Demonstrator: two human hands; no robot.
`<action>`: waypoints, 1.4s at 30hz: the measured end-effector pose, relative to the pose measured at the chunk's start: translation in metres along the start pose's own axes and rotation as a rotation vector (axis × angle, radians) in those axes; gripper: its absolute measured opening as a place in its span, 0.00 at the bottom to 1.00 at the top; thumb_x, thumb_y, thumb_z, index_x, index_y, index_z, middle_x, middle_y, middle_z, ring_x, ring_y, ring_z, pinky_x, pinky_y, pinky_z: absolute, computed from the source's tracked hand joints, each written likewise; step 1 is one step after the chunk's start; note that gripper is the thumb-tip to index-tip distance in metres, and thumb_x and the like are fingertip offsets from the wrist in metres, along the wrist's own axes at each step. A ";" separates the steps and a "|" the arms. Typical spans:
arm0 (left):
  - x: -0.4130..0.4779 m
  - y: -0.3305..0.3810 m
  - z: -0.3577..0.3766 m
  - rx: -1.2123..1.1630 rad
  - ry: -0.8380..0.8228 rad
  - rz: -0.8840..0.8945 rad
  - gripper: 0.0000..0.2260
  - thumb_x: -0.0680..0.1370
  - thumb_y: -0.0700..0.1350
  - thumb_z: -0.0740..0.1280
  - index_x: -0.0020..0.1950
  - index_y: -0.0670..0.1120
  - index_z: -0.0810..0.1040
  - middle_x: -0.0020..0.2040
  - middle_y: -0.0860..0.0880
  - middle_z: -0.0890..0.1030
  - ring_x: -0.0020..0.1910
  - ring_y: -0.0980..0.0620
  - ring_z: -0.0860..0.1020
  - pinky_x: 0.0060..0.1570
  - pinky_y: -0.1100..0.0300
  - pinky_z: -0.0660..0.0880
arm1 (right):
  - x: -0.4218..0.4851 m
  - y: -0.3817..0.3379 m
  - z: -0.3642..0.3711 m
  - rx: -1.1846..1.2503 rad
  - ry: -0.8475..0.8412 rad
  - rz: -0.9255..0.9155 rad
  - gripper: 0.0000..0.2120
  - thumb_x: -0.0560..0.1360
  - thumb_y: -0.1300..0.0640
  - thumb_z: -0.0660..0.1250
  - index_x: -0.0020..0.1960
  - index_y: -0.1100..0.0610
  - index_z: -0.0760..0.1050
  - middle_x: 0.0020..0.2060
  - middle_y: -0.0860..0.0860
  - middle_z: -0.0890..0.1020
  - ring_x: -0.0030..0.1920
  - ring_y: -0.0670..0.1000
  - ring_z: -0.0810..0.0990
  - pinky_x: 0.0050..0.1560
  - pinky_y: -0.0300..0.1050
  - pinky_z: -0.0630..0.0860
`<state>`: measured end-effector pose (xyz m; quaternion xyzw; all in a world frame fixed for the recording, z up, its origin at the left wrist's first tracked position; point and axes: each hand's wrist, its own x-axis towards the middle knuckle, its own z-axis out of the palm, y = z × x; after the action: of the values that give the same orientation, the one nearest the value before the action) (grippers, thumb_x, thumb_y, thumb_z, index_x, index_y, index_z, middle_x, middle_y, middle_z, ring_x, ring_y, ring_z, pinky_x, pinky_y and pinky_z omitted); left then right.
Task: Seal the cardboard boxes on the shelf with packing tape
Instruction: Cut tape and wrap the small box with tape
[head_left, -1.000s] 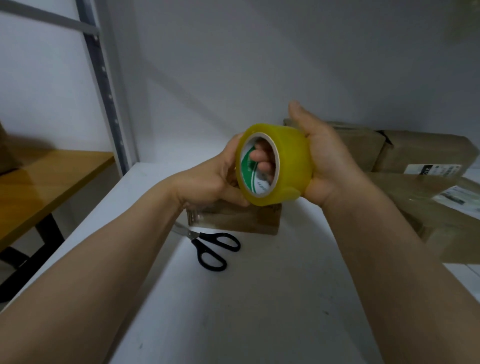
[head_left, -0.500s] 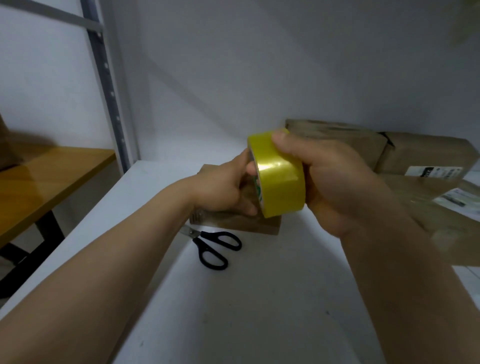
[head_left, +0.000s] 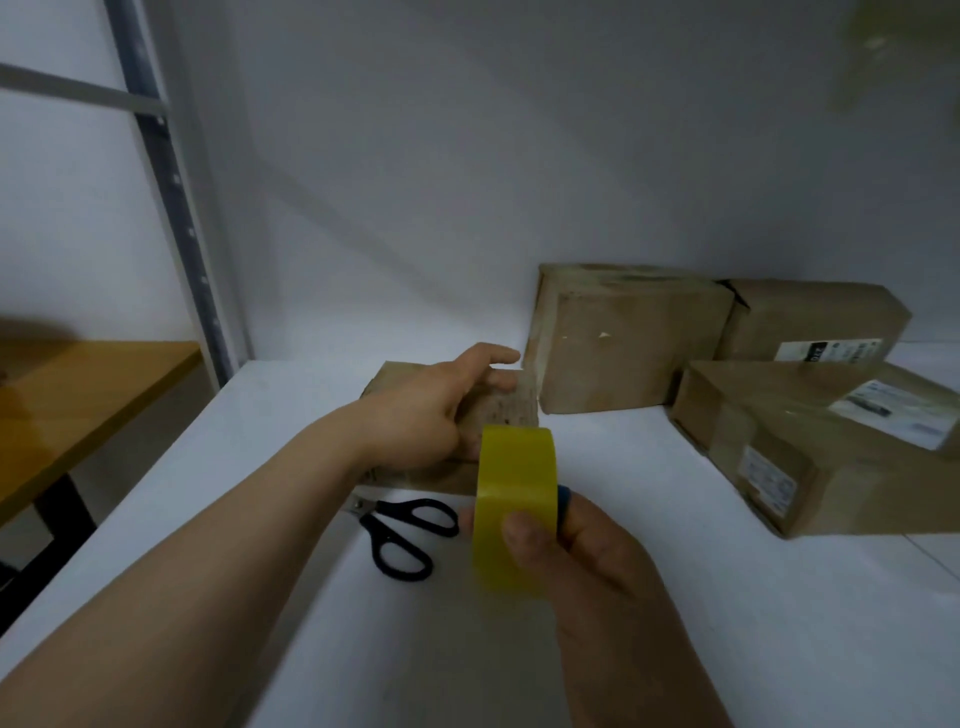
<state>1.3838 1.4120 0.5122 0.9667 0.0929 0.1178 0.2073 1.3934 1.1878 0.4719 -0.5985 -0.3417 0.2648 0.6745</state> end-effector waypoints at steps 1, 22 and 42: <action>0.000 0.001 0.000 0.014 -0.001 0.002 0.36 0.77 0.46 0.74 0.76 0.63 0.57 0.71 0.68 0.71 0.62 0.61 0.74 0.58 0.64 0.71 | 0.000 0.002 0.000 0.009 0.001 -0.004 0.09 0.70 0.41 0.71 0.49 0.32 0.82 0.47 0.45 0.87 0.49 0.44 0.85 0.51 0.43 0.78; 0.011 0.007 0.002 0.356 -0.244 0.127 0.29 0.83 0.51 0.63 0.81 0.61 0.53 0.81 0.61 0.53 0.81 0.57 0.50 0.79 0.55 0.48 | 0.001 0.021 -0.005 0.191 -0.022 0.045 0.14 0.67 0.44 0.72 0.52 0.41 0.85 0.49 0.52 0.88 0.51 0.51 0.86 0.50 0.45 0.82; 0.005 0.017 0.022 0.394 -0.093 0.114 0.31 0.83 0.49 0.65 0.79 0.66 0.54 0.81 0.60 0.54 0.80 0.54 0.54 0.76 0.53 0.60 | 0.014 0.022 -0.016 0.215 0.032 0.115 0.19 0.60 0.45 0.74 0.51 0.46 0.86 0.50 0.54 0.87 0.55 0.59 0.84 0.63 0.63 0.77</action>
<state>1.3966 1.3895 0.5009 0.9967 0.0494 0.0640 0.0114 1.4162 1.1916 0.4513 -0.5454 -0.2655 0.3284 0.7240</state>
